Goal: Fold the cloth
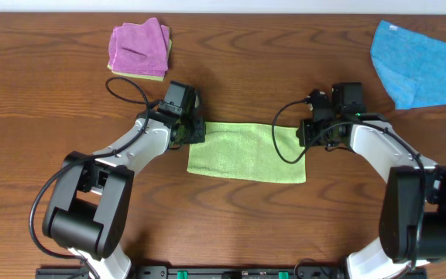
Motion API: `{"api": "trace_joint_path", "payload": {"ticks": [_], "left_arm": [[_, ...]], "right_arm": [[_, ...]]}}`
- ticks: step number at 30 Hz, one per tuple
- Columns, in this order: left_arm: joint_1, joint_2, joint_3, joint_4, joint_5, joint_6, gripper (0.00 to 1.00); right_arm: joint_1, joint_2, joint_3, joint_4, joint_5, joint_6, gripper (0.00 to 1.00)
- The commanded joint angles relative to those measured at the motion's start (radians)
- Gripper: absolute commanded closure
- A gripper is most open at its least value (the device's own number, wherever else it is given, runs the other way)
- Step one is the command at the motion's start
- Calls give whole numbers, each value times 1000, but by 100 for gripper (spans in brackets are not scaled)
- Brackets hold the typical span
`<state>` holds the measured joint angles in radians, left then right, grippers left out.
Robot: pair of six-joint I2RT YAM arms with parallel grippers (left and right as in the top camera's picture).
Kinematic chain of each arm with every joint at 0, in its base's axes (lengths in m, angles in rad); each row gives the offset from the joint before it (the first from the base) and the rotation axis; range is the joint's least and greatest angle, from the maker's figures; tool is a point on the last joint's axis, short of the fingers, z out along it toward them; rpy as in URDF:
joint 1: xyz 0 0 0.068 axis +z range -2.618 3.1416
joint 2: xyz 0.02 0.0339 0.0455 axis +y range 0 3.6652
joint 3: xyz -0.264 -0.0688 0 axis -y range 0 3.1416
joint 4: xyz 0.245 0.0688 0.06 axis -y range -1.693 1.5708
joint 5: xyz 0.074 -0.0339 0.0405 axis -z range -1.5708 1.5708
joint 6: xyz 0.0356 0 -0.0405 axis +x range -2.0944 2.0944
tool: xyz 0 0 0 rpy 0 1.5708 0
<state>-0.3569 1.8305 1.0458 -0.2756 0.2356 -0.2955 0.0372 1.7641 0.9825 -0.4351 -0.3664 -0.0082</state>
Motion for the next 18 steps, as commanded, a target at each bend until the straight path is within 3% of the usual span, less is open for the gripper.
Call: {"api": "trace_joint_path", "payload": {"ticks": [1,18], "left_arm": [[6,-14,2,3,-7,-22,94],[6,-94,5,-108,35,-57,94]], "right_arm": [[5,1,51,-11,-1,11,99],[17,1,106,-106,-1,-1,99]]}}
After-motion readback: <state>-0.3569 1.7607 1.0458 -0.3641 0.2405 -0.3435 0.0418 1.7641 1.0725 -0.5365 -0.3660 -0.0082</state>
